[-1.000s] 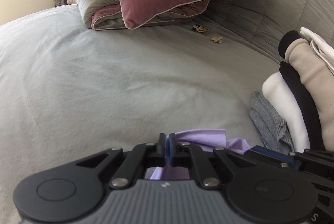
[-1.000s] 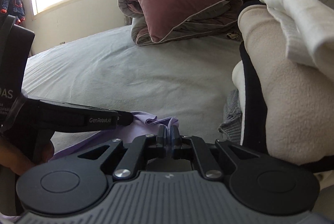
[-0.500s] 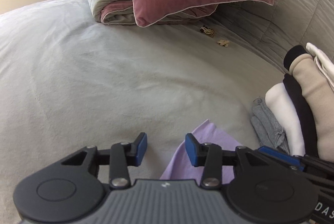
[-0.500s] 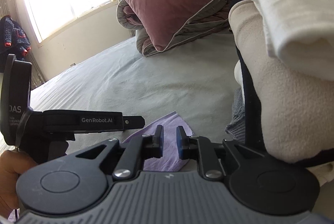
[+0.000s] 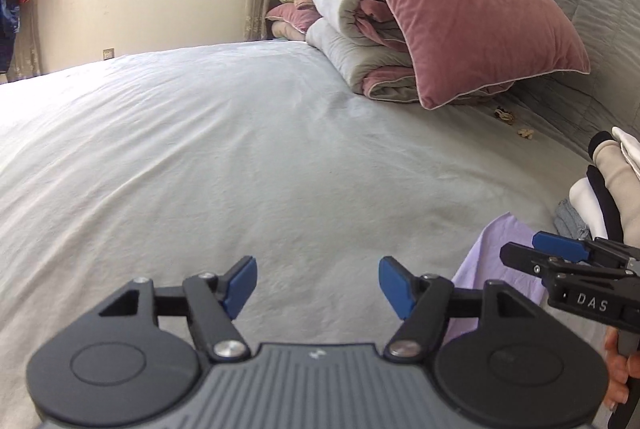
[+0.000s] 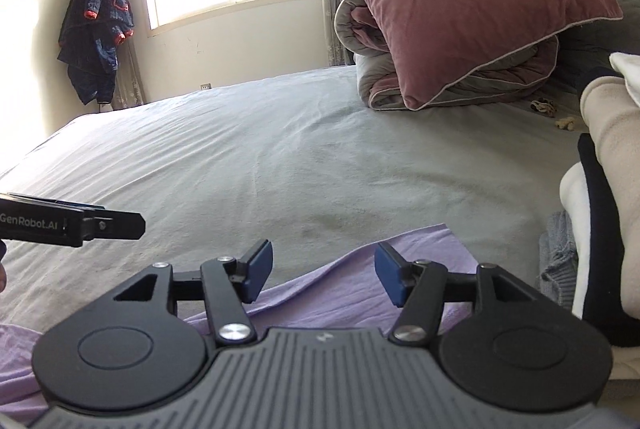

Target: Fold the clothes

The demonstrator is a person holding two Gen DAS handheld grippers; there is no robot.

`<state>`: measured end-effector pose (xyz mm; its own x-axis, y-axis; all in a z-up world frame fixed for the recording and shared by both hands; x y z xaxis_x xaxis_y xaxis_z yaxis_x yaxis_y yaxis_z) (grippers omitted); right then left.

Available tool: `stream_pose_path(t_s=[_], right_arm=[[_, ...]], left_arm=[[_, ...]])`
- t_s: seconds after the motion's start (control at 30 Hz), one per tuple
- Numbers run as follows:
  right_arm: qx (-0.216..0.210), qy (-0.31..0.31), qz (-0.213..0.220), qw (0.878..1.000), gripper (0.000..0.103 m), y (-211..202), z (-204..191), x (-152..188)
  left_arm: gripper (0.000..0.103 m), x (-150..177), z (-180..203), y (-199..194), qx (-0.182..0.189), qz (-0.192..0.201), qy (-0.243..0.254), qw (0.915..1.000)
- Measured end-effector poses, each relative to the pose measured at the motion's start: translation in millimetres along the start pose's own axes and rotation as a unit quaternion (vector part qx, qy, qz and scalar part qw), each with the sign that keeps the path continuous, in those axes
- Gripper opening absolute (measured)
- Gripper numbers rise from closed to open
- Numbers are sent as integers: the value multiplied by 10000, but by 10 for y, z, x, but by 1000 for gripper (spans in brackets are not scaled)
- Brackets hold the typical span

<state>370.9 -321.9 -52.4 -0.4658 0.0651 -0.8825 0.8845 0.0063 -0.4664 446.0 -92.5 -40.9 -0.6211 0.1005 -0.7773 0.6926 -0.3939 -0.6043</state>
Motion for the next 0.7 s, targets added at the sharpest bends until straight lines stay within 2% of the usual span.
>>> stream_pose_path(t_s=[0.13,0.4,0.57,0.7], right_arm=[[-309,-29,-75,9995,64,65,-160,8],[-883,-589,-145,9942,69,102,-614,87],[-1196,-1044,-211,9871,70,150,-849,161],[-1394,-1135,-255,9834,70,157,-867,184]], left_arm=[[69,216,-374,-226,-172,-26,-266,9995],[69,678,-898,-458,-548,-149,-53,9984],[69,937,-1059,-524,-518,-338,236,9978],[69,998,-1071,-578,-288,-294,413,9983]])
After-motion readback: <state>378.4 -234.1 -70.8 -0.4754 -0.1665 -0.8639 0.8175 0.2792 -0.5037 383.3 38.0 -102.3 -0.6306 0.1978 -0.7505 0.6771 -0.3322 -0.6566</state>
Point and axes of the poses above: each gripper's, at about its wrist camera, not at the fingertips, and y roughly the way its jaws point, z to its right, x to its underside, the point moved 7 cm from there along y, roughly the way its jaws point, and after that the axes turned 5 degrees about -y, right-handed, at the moved point
